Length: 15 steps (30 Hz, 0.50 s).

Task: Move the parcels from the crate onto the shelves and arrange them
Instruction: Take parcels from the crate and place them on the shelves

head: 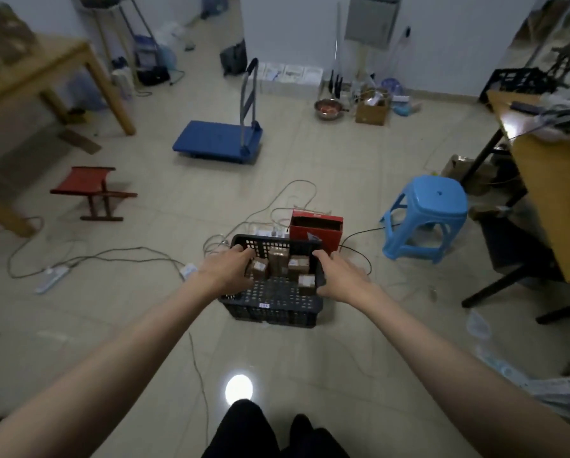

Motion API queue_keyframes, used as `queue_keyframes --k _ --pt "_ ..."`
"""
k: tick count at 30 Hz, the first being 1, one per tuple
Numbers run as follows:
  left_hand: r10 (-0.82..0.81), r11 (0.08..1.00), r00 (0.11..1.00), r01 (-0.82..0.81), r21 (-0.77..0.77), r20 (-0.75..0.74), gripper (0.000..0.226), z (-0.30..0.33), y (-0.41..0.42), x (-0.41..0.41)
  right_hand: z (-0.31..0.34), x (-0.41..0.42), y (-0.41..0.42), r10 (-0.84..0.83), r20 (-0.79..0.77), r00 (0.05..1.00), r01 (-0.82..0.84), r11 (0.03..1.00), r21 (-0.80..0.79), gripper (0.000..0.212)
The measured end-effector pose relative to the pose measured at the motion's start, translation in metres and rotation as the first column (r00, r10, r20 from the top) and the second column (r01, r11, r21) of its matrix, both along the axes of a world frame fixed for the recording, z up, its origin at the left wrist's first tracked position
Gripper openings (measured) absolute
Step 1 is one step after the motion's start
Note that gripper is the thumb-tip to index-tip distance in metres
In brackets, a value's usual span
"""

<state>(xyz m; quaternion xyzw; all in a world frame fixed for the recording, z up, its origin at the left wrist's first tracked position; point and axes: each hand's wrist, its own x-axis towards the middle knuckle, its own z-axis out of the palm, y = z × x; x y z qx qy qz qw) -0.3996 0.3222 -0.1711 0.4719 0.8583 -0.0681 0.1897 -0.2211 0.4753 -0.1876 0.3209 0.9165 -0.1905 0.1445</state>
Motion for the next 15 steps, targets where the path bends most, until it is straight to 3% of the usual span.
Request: queue_keyframes --k 7,15 --pt "0.077 0.994 0.993 -0.069 -0.084 0.094 0.06 -0.053 0.025 -0.079 -0.047 -0.086 0.036 0.056 0.069 0.996 -0.05 0.995 -0.085 0.083" --pt "0.04 0.993 0.974 -0.014 -0.117 0.222 0.06 -0.123 0.098 -0.186 -0.105 -0.186 0.091 -0.037 0.159 0.987 0.066 0.981 -0.181 0.08"
